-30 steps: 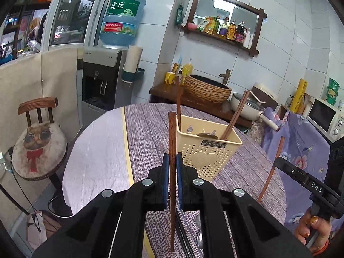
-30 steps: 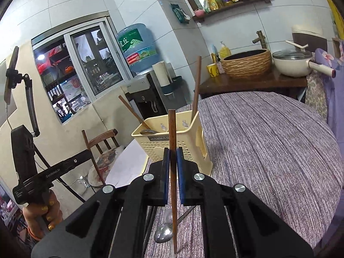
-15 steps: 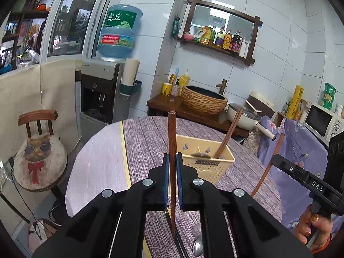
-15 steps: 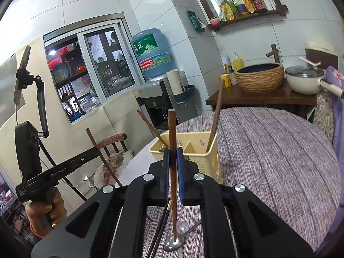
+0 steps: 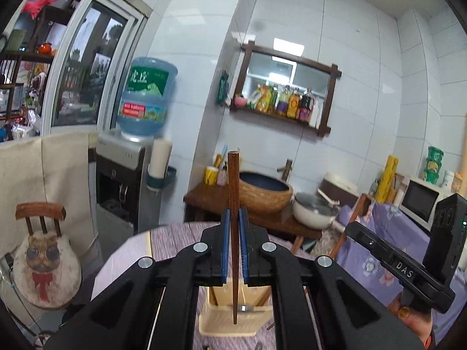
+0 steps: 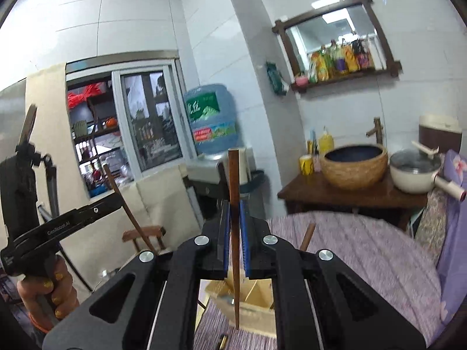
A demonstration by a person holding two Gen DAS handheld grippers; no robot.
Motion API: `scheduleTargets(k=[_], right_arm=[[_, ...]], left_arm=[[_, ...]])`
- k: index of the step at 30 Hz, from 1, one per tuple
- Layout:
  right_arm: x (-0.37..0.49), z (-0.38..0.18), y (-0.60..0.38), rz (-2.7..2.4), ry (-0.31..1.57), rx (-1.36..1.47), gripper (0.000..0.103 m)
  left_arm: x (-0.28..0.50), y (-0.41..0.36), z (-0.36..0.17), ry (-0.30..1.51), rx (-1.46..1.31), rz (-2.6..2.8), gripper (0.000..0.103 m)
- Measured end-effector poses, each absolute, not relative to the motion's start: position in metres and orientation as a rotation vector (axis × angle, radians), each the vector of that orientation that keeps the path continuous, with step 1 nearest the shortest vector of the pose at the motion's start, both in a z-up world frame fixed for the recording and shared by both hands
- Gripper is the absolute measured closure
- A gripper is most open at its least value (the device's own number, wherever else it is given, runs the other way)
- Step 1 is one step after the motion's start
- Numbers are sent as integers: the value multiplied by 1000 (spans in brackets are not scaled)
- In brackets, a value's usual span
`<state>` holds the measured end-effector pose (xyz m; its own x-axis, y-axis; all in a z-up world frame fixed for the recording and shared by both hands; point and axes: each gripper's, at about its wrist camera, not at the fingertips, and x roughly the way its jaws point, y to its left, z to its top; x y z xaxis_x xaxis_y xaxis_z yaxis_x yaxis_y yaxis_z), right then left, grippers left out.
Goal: Organize utensils
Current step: 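Lower both chopsticks into the holder and open both tools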
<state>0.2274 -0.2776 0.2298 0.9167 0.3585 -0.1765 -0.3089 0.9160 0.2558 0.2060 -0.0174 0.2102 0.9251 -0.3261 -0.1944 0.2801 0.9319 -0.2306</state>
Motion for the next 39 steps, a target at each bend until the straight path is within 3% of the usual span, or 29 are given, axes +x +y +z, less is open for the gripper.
scheduleTargets(k=[6,23,35,37,39], right_arm=[[245,235,-273,241,149,179,95],[276,135,-264,156,298,164,95],[275,120,-267,147,313,160,95],[272,119,-268,145,313,153,86],[266,119,-268,136,307,148,63]], left_arm=[[233,-37,209,198,-190,-250,96],[269,-61,112,395,-140,-204,96],[272,-67,85,462,-128,-213,96],[269,-65,87,455,-128,-215,88],[262,-61,90,439,-134,-217,59]])
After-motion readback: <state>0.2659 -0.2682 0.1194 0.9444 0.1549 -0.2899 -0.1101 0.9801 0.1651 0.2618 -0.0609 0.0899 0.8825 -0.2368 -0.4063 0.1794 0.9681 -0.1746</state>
